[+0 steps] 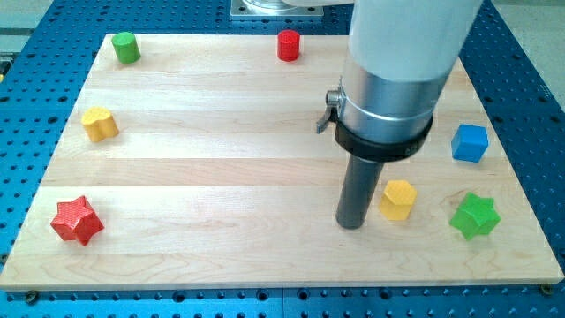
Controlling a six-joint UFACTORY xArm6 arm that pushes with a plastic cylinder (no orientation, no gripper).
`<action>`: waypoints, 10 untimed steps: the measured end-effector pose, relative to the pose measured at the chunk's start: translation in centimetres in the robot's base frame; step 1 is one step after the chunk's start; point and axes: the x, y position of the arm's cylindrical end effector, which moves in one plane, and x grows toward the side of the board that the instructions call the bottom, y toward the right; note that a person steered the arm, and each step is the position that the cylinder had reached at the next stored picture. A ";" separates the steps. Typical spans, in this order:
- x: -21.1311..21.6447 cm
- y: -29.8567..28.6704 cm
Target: Slide the yellow hexagon to the left side of the green star
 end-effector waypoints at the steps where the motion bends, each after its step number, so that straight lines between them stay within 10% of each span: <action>1: -3.0 1.3; 3: -3.7 8.7; 10: 0.8 4.7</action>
